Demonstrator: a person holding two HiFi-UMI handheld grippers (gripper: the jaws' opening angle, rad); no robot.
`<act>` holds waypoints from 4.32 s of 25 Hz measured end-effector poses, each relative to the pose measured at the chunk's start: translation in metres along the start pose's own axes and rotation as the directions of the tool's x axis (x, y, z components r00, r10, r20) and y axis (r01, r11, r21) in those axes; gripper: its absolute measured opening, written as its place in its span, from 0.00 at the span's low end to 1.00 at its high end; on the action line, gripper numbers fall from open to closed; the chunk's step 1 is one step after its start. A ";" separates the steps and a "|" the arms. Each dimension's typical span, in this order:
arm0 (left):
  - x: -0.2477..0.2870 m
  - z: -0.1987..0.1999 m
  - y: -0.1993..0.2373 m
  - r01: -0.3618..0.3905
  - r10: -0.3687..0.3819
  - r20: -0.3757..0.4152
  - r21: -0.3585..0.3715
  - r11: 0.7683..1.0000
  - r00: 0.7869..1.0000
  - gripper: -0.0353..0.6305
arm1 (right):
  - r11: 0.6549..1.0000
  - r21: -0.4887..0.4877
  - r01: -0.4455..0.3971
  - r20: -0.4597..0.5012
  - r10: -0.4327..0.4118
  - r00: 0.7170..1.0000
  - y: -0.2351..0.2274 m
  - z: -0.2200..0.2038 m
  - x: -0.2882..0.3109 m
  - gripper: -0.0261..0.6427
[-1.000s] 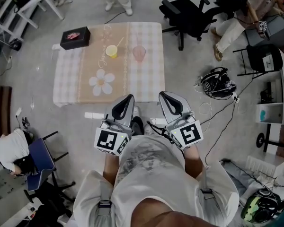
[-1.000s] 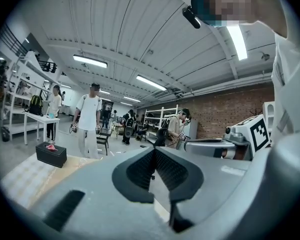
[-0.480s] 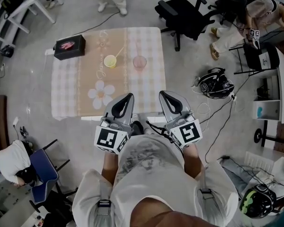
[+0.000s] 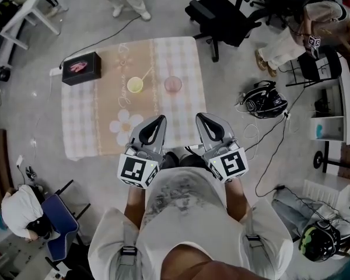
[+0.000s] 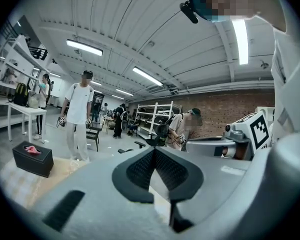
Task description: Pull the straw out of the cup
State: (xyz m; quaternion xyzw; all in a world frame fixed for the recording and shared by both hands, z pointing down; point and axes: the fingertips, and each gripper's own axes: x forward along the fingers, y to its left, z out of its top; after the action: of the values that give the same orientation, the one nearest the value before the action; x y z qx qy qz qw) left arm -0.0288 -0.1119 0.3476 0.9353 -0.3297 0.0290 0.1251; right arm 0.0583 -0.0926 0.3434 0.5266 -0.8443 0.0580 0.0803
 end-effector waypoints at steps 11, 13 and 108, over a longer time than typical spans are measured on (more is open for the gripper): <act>0.030 -0.018 0.021 -0.049 0.047 -0.040 -0.036 0.998 0.998 0.06 | 0.998 0.032 -0.051 -0.048 0.053 0.997 -0.023 -0.021 0.026 0.06; 0.036 -0.020 0.024 -0.070 0.068 -0.046 -0.030 0.997 0.997 0.06 | 0.996 0.038 -0.077 -0.060 0.079 0.995 -0.027 -0.026 0.032 0.06; 0.160 -0.127 0.141 -0.298 0.272 -0.145 -0.213 0.931 0.951 0.06 | 0.947 0.129 -0.294 -0.220 0.317 0.923 -0.095 -0.175 0.264 0.12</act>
State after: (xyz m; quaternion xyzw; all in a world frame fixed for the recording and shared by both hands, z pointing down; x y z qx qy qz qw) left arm 0.0121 -0.2829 0.5230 0.8533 -0.4555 0.0609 0.2464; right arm 0.0424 -0.3349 0.5684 0.3808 -0.8967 0.1718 0.1460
